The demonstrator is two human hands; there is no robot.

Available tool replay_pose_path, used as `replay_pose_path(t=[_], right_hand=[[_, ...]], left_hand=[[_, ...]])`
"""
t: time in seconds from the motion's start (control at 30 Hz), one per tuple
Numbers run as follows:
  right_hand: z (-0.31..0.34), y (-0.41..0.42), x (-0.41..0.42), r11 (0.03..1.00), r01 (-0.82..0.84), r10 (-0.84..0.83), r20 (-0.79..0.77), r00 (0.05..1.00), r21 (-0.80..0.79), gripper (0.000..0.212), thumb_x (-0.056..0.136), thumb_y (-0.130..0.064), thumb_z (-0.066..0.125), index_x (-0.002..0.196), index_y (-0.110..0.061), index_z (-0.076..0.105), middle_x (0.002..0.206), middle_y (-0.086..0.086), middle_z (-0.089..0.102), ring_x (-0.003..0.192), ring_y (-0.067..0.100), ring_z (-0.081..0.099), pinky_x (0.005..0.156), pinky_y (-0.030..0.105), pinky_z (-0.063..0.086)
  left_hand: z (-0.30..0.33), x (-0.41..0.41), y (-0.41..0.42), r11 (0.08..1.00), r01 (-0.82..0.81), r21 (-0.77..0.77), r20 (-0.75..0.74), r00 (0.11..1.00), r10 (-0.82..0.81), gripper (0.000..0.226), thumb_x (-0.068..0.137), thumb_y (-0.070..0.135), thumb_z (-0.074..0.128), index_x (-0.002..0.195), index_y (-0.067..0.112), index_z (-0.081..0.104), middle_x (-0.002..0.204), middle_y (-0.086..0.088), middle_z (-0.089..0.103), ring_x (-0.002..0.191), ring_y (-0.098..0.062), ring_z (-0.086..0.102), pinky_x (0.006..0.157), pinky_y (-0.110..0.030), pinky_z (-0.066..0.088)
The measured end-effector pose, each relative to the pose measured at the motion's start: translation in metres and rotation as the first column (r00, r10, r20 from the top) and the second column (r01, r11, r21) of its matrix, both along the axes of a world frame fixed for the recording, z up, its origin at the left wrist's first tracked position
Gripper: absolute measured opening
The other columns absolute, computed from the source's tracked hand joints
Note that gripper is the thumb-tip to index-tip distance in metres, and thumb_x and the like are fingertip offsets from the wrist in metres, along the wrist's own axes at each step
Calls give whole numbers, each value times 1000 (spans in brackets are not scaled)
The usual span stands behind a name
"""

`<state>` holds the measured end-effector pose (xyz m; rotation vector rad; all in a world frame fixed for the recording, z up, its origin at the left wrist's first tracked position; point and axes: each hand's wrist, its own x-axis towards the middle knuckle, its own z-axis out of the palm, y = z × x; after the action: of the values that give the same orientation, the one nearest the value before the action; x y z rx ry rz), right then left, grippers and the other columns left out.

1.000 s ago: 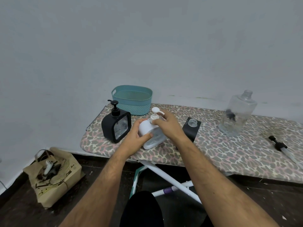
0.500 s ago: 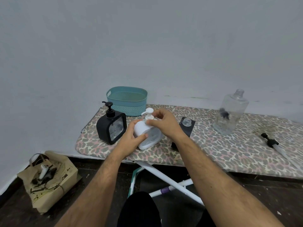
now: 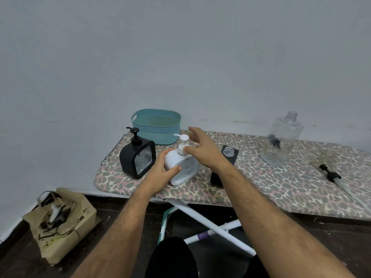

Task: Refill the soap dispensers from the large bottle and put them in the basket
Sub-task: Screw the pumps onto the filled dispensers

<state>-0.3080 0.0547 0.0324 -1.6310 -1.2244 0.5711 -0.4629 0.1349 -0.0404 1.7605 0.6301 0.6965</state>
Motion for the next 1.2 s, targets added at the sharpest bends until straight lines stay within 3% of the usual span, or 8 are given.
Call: replay_pose_path(t=[0.17,0.3,0.4,0.47,0.67,0.8,1.0,1.2], right_hand=[[-1,3,-1,994,57,-45,-120,992,97,84,80,0,74,149,-18,31,102,5,72,93,11,65,75,10,43],[1,8,-5,994,54,-55,9,998,92,86,76,-14,82,147,-20,34,92,1,60,83,11,58,84,27,50],[6,4,-5,998,-28,24,56,998,62,84,80,-12,78,149,-23,31,101,-12,58,94,3,57,84,16,44],[5,3,-2,998,-43,41,46,998,42,85,82,-6,70,152,-24,25,111,-3,65,105,12,60,91,25,44],[-1,3,-4,998,40,-44,81,996,47,87,77,-20,81,149,-24,32,91,-9,57,86,7,56,85,27,48],[-2,0,0,998,-50,50,8,999,32,83,83,-9,72,151,-24,27,112,-4,58,107,7,54,89,22,40],[-6,3,2,997,57,-58,44,997,43,83,73,-19,84,144,-22,40,88,-5,56,83,9,56,76,23,46],[-4,6,0,999,-20,21,-5,1000,47,76,81,-5,72,145,-23,38,116,3,67,107,13,61,88,24,46]], left_hand=[[-1,0,2,1000,-6,25,-7,1000,6,52,93,15,66,132,35,38,127,-1,52,112,-16,57,78,-20,50],[0,-1,1,1000,-6,23,-11,1000,7,52,93,16,65,133,36,38,127,0,52,110,-15,59,75,-20,54],[-1,-1,1,1000,-4,14,-7,1000,4,52,93,16,65,134,34,38,125,0,54,109,-14,60,74,-18,53],[-2,0,3,1000,-11,26,-19,1000,12,53,93,18,66,134,35,38,126,0,53,109,-16,60,77,-22,53],[-4,0,4,1000,-8,29,-18,1000,9,53,89,26,69,131,41,39,126,1,53,110,-18,60,88,-38,56],[-5,0,6,999,-11,37,-26,1000,12,54,90,24,68,131,42,39,127,1,53,112,-17,60,91,-39,55],[-4,-1,4,1000,1,27,-8,1000,0,53,88,27,69,127,47,39,126,3,53,111,-16,60,91,-38,55],[-3,0,3,1000,2,19,13,1000,-2,51,86,28,69,121,51,40,126,2,54,110,-18,61,90,-38,55]])
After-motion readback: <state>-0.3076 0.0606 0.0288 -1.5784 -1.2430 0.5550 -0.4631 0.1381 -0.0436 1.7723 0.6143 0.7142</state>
